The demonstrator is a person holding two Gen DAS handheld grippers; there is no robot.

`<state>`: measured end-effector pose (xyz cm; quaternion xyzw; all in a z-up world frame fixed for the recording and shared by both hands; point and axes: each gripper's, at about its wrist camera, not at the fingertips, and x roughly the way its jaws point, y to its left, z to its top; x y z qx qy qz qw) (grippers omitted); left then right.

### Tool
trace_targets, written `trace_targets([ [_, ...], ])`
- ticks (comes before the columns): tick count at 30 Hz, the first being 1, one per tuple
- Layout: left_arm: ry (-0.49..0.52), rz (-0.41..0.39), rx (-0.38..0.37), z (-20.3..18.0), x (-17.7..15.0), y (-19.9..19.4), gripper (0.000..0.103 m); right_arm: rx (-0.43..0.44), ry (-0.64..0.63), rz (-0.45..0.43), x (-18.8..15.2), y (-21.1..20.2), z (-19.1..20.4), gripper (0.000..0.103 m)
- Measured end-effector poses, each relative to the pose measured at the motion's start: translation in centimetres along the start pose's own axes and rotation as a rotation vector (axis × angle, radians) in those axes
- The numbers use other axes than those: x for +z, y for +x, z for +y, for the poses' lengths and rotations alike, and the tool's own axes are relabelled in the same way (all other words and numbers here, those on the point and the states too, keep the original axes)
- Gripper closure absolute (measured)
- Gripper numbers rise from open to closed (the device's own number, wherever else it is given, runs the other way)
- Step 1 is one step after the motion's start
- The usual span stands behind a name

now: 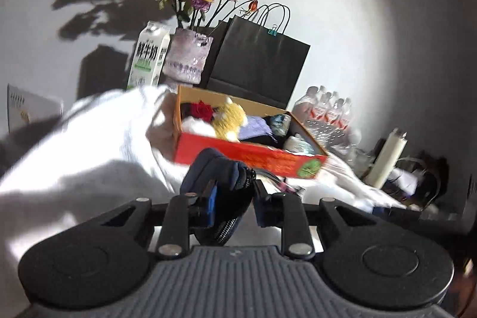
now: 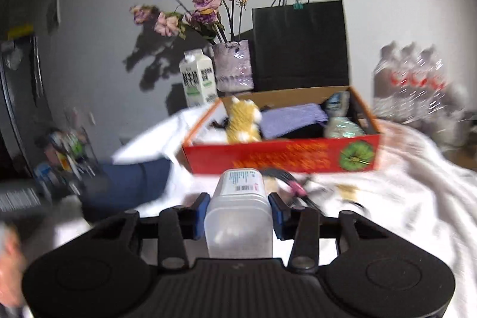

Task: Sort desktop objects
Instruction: 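Grasp the navy case with the left tool while the right tool grasps the clear plastic container, then carry the navy case and plastic container into the box and open both tools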

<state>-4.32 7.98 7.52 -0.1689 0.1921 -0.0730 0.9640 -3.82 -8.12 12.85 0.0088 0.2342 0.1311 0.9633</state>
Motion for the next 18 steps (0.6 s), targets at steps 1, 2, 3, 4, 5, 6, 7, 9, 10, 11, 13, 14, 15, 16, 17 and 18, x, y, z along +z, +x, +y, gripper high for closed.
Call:
trace_targets([
  [1,-0.035,0.012,0.001,-0.3,-0.9,-0.7,0.079,-0.029,-0.024,0.008,-1.0,-1.0,0.2,0.062],
  [2,-0.061,0.031,0.005,-0.6,-1.9,-1.3,0.079,-0.051,-0.039,0.01,-2.1,-2.1,0.2,0.062],
  [3,-0.07,0.043,0.002,-0.9,-2.8,-1.8,0.079,-0.063,-0.041,0.012,-3.0,-3.2,0.2,0.062],
  [4,-0.064,0.045,0.007,-1.3,-3.6,-2.5,0.079,-0.068,-0.034,0.019,-3.8,-4.0,0.1,0.062],
  [5,-0.058,0.048,0.02,-1.5,-4.3,-3.0,0.079,-0.066,-0.026,0.026,-4.5,-4.8,0.1,0.062],
  [6,-0.05,0.061,0.028,-1.6,-4.9,-3.4,0.079,-0.066,-0.026,0.026,-4.5,-4.8,0.1,0.062],
  [7,-0.043,0.078,0.033,-1.6,-5.3,-3.6,0.078,-0.063,-0.02,0.033,-5.1,-5.6,0.1,0.062],
  [9,-0.048,0.104,0.055,-1.5,-5.8,-3.5,0.076,-0.067,-0.026,0.028,-6.4,-6.9,0.1,0.062],
  [10,-0.038,0.117,0.056,-1.5,-5.9,-3.1,0.074,-0.072,-0.024,0.027,-6.7,-6.8,0.1,0.062],
  [11,-0.015,0.125,0.054,-1.6,-5.9,-2.6,0.073,-0.078,-0.016,0.027,-6.8,-6.6,0.0,0.062],
  [13,0.024,0.107,0.07,-2.1,-6.0,-2.1,0.056,-0.086,-0.023,0.025,-6.7,-6.1,0.2,0.062],
  [14,0.048,0.091,0.083,-2.5,-5.8,-1.9,0.048,-0.091,-0.033,0.028,-6.7,-6.0,0.3,0.061],
  [15,0.063,0.068,0.109,-2.8,-6.0,-1.7,0.037,-0.097,-0.049,0.034,-6.7,-5.7,0.6,0.061],
  [16,0.078,0.049,0.129,-3.0,-6.0,-1.5,0.035,-0.102,-0.062,0.04,-6.8,-5.4,0.9,0.059],
  [17,0.1,0.036,0.147,-3.1,-5.8,-1.0,0.035,-0.106,-0.065,0.041,-6.9,-5.1,1.0,0.059],
  [18,0.119,0.028,0.164,-3.1,-5.7,-0.5,0.035,-0.106,-0.06,0.047,-7.1,-4.8,0.9,0.059],
])
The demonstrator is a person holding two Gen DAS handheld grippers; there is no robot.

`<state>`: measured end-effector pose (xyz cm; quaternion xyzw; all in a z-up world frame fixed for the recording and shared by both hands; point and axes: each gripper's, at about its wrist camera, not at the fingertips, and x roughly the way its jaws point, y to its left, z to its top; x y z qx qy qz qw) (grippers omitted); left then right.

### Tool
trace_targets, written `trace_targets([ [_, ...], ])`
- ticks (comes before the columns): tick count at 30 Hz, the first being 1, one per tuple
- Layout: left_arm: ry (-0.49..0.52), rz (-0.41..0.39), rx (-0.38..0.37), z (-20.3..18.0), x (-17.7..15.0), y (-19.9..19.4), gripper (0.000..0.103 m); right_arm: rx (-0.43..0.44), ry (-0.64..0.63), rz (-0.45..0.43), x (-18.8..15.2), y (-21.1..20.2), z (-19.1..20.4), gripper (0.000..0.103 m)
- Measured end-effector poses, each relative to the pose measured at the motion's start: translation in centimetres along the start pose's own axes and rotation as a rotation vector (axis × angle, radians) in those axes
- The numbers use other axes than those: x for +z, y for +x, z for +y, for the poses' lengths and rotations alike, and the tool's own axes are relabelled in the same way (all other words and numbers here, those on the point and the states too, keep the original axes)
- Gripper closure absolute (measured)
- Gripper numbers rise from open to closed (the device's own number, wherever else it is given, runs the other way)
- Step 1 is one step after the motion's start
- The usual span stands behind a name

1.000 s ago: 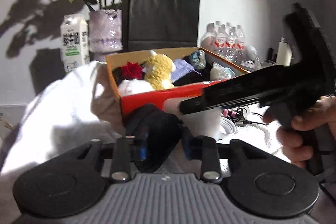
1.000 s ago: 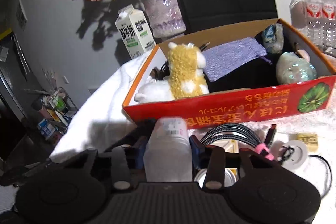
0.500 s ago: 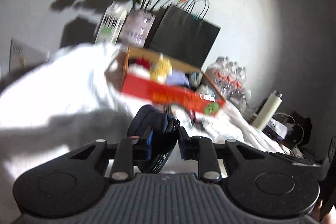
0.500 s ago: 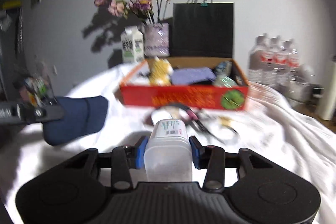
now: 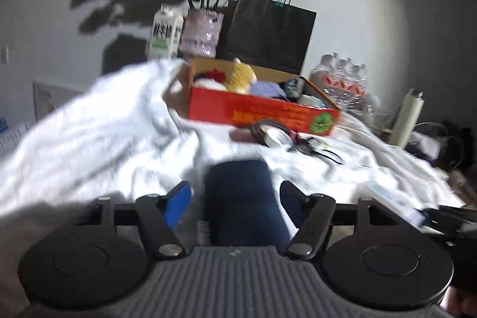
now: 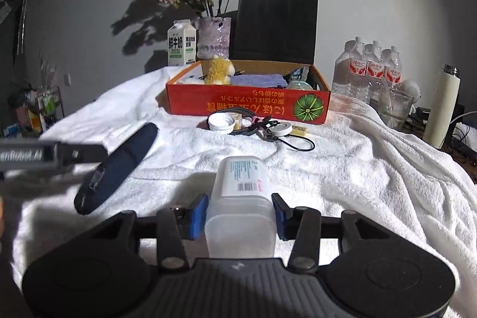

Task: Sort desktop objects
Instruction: 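Carry the navy case and plastic container into the box and open both tools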

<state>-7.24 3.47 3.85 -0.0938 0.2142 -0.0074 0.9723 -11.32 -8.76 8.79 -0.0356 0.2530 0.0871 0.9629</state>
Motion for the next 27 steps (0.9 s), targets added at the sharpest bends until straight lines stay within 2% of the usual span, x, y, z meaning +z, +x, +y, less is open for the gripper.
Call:
trace_targets([
  [2,0.005,0.024,0.002,0.0,0.3,1.0,0.034,-0.004,0.014,0.017,-0.3,0.6,-0.1,0.058],
  [4,-0.014,0.061,-0.054,0.1,0.5,1.6,0.021,-0.003,0.019,0.023,-0.5,0.8,-0.3,0.06],
  [6,0.005,0.091,-0.085,-0.4,0.6,2.3,0.013,-0.002,0.035,0.019,-0.6,0.7,-0.7,0.059],
  [9,0.056,0.135,-0.047,-1.2,0.3,4.0,0.013,0.0,0.054,0.016,-0.3,0.6,-1.2,0.058],
  [11,0.042,0.176,-0.041,-1.2,0.0,5.3,0.013,0.004,0.043,0.01,-0.3,0.5,-1.2,0.058],
  [12,0.027,0.206,-0.059,-1.0,-0.3,5.9,0.015,0.006,0.04,0.01,-0.3,0.5,-1.2,0.058],
  [13,0.006,0.24,-0.073,-0.8,-0.5,6.7,0.023,0.011,0.041,0.009,-0.3,0.6,-1.2,0.059],
  [16,0.027,0.211,-0.04,-1.0,-0.7,6.7,0.04,0.025,0.05,0.019,-0.5,1.1,-1.3,0.06],
  [17,0.023,0.203,-0.04,-0.9,-0.7,6.4,0.041,0.026,0.052,0.015,-0.5,1.1,-1.4,0.06],
  [27,0.053,0.073,-0.088,-3.0,0.0,-1.0,0.042,0.017,0.083,-0.072,0.6,-1.8,-1.9,0.06],
])
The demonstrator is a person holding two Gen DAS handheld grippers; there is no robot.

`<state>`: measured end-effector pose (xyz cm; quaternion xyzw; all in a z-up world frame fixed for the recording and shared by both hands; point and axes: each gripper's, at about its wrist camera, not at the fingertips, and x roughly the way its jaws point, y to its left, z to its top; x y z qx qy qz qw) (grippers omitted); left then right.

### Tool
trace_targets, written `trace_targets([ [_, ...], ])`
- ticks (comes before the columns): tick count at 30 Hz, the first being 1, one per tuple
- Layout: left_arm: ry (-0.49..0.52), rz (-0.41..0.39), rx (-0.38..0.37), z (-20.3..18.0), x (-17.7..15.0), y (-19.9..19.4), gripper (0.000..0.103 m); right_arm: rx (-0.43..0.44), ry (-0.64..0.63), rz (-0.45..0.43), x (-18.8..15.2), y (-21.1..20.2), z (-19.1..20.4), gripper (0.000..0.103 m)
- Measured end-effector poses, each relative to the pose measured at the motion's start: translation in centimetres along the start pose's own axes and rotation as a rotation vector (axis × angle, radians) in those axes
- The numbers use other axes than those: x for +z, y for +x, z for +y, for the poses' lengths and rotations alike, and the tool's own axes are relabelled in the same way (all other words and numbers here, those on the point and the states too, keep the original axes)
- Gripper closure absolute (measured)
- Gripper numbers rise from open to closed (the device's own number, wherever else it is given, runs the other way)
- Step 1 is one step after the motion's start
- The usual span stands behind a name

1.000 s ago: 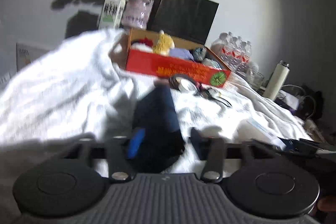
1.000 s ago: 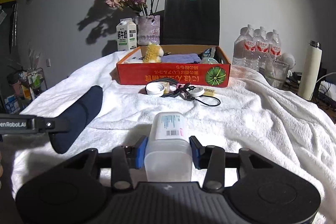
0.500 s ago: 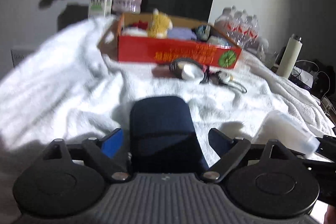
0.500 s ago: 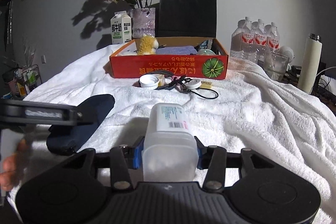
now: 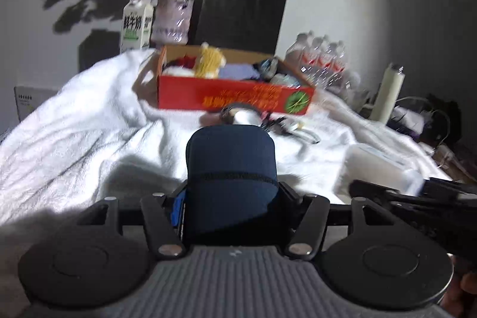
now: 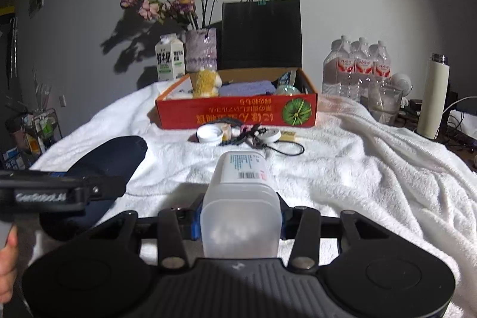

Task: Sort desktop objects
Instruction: 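Carry the navy case and plastic container into the box and open both tools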

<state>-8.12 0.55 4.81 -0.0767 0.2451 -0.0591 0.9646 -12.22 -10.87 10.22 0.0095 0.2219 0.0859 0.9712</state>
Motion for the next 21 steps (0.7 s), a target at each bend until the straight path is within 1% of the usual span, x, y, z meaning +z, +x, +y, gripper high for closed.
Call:
trace_targets([
  [3,-0.023,-0.013,-0.032,0.0,1.8,-0.1,0.042,0.023,-0.001,-0.014,1.0,-0.6,-0.3,0.06],
  [6,-0.06,-0.012,-0.095,0.3,5.4,1.1,0.042,0.057,-0.017,-0.053,3.6,-0.8,-1.1,0.061],
  [9,-0.063,-0.013,-0.147,0.3,10.6,3.2,0.042,0.077,-0.027,-0.124,8.0,-0.3,-2.7,0.06],
  [10,-0.062,-0.017,-0.161,0.3,12.6,4.2,0.042,0.077,-0.027,-0.124,8.0,-0.3,-2.7,0.06],
  [12,-0.084,-0.025,-0.151,0.2,16.6,6.5,0.042,0.084,-0.033,-0.161,11.6,1.0,-3.9,0.06],
  [13,-0.09,-0.023,-0.149,0.1,18.5,7.8,0.042,0.083,-0.032,-0.173,13.5,2.1,-4.4,0.06],
  [14,-0.091,-0.021,-0.151,0.0,20.4,9.3,0.042,0.094,-0.027,-0.186,17.3,4.6,-5.3,0.06],
  [16,-0.095,-0.016,-0.12,-0.4,23.7,12.4,0.042,0.103,-0.011,-0.172,21.0,8.0,-6.1,0.06],
  [18,-0.097,0.004,-0.089,-0.6,26.3,16.2,0.042,0.094,0.005,-0.149,24.1,12.0,-6.6,0.06],
  [20,-0.064,0.015,-0.03,-0.9,28.0,20.2,0.042,0.07,0.0,-0.109,26.5,16.4,-7.2,0.06],
  [21,-0.046,0.025,-0.003,-0.9,28.6,22.2,0.042,0.06,0.028,-0.086,27.4,18.7,-7.8,0.06],
])
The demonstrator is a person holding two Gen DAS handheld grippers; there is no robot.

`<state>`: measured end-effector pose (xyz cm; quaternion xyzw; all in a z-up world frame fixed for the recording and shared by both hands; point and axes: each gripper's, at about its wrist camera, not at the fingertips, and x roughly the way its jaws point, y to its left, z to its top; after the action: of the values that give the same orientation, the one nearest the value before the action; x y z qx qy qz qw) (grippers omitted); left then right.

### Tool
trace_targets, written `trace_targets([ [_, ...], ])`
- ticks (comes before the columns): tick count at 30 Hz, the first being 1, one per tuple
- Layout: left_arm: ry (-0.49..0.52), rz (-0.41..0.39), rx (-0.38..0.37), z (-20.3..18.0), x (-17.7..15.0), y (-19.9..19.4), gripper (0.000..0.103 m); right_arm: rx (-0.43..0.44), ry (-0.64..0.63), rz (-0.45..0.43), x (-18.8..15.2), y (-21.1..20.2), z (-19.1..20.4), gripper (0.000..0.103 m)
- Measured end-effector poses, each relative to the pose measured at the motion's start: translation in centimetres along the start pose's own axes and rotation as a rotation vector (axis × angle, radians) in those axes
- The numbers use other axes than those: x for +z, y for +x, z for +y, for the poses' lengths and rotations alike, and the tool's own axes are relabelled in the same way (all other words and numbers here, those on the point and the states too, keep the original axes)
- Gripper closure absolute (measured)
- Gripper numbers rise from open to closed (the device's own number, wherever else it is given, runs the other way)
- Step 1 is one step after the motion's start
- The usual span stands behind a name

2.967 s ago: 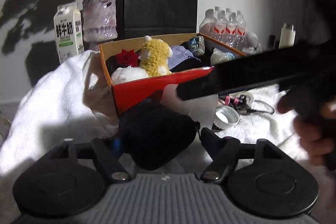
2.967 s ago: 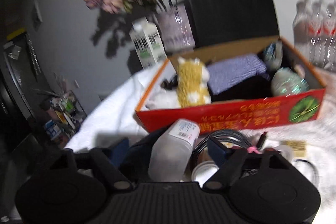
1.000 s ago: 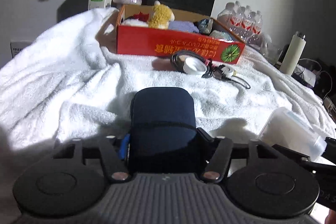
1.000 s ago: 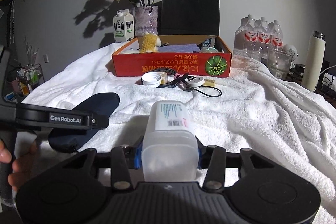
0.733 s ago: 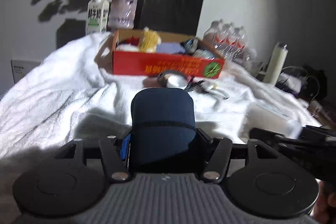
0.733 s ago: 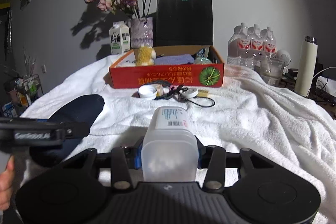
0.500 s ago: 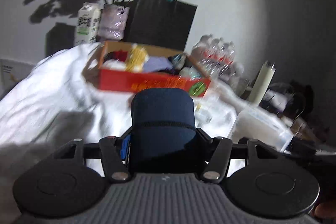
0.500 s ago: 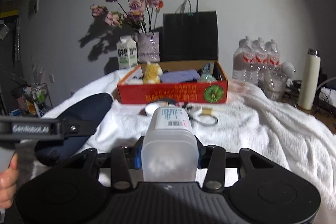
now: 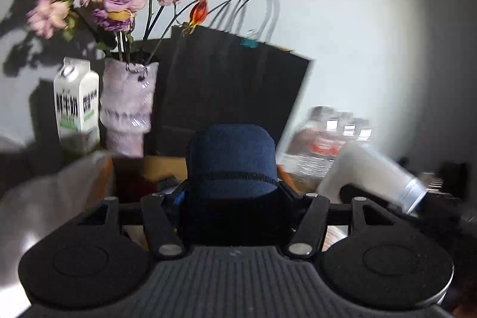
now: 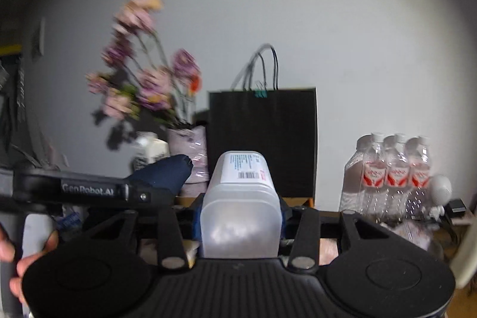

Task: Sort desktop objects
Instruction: 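Carry the navy case and plastic container into the box and open both tools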

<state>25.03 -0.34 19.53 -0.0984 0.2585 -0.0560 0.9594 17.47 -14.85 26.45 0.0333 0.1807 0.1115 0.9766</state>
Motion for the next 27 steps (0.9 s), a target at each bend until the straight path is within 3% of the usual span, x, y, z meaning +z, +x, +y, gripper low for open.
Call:
trace_targets([
  [6,-0.072,0.15,0.088,2.3,1.0,11.5,0.041,0.031,0.227,0.165,0.6,12.2,-4.5,0.06],
  [11,-0.059,0.219,0.12,3.4,-1.0,16.2,0.039,0.022,0.315,0.246,-1.3,17.7,-5.3,0.06],
  [15,-0.043,0.21,0.106,4.1,-1.5,16.1,0.03,0.014,0.375,0.308,-2.9,21.5,-5.3,0.06],
  [19,-0.022,0.204,0.115,4.5,-0.5,14.8,0.035,0.116,0.544,0.351,-5.0,23.8,-5.8,0.06],
  [21,0.019,0.206,0.139,4.1,-0.6,14.1,0.035,0.133,0.562,0.361,-5.3,24.1,-5.9,0.06],
  [23,0.043,0.218,0.148,4.3,-0.7,13.9,0.025,0.11,0.54,0.383,-5.5,24.1,-5.5,0.056],
  [24,0.038,0.224,0.15,4.5,-0.8,13.8,0.02,0.048,0.5,0.413,-5.5,23.8,-5.1,0.045],
  [27,0.023,0.252,0.154,5.2,-1.0,13.6,0.019,0.002,0.429,0.438,-5.2,23.2,-4.8,0.038],
])
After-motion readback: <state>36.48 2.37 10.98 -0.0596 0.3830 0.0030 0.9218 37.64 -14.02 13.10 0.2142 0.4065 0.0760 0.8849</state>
